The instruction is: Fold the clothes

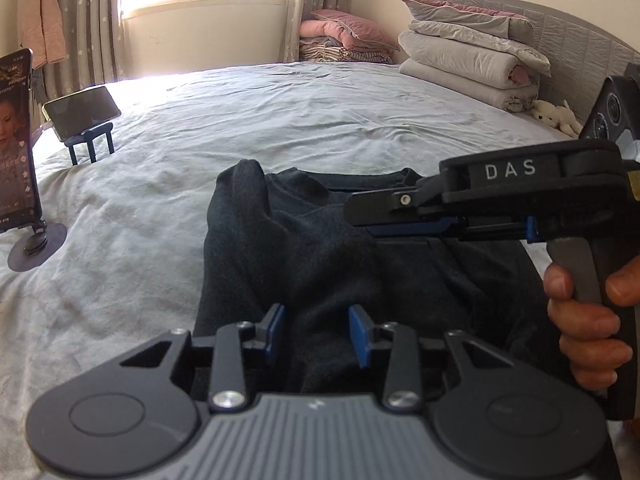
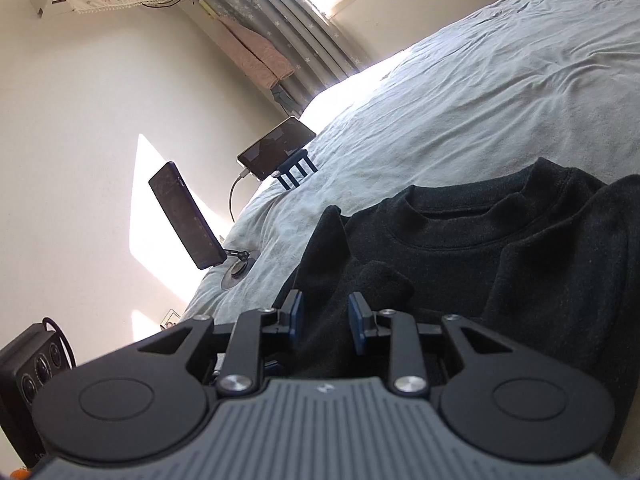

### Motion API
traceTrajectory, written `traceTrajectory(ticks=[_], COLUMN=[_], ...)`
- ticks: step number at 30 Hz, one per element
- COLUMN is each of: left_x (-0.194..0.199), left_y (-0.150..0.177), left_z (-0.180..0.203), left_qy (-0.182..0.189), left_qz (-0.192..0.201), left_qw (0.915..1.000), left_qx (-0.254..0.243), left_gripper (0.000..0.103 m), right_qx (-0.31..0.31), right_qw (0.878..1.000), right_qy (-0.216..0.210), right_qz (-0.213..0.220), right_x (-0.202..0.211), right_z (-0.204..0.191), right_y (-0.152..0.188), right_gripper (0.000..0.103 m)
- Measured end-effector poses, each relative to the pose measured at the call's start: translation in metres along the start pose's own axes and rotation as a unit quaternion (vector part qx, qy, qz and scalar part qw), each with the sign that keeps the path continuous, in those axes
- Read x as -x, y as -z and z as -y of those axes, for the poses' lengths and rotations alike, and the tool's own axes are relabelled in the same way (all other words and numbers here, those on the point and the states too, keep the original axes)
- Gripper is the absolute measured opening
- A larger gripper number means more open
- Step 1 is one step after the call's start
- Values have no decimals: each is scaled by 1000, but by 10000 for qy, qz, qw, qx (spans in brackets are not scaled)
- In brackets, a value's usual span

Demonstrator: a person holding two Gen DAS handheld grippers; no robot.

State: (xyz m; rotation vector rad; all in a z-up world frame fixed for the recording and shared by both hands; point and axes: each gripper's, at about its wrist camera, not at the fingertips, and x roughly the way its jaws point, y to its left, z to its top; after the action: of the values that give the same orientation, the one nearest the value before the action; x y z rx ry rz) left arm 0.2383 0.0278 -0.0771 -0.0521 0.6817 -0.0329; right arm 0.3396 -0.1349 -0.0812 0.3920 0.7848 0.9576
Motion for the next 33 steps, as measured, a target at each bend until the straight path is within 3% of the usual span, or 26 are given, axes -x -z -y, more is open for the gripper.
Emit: traceTrajectory(ticks=[5,16,26,33], left_x=[36,141,223,265], left_y=[4,70,127,156], left_z=[-12,-43,-49,-51], left_qy=[28,-516,-681,-882], left_qz=[31,-308,-246,-106], left_qw=[9995,9953,9915,9897], left_qx=[323,766,1079,1125], left_gripper=[42,45,45,45], right_qx=[114,-1,12,-212], right_qw=[9997,9977,9884,9821], right_qy=[185,-332,-554,-731], right_qz=[-150,-597,-1415,-1725], right_x=[-7,8,18,11], right_z=[0,-32,-72,-92], right_y=[6,12,58,81], right_gripper=[31,33,35,35])
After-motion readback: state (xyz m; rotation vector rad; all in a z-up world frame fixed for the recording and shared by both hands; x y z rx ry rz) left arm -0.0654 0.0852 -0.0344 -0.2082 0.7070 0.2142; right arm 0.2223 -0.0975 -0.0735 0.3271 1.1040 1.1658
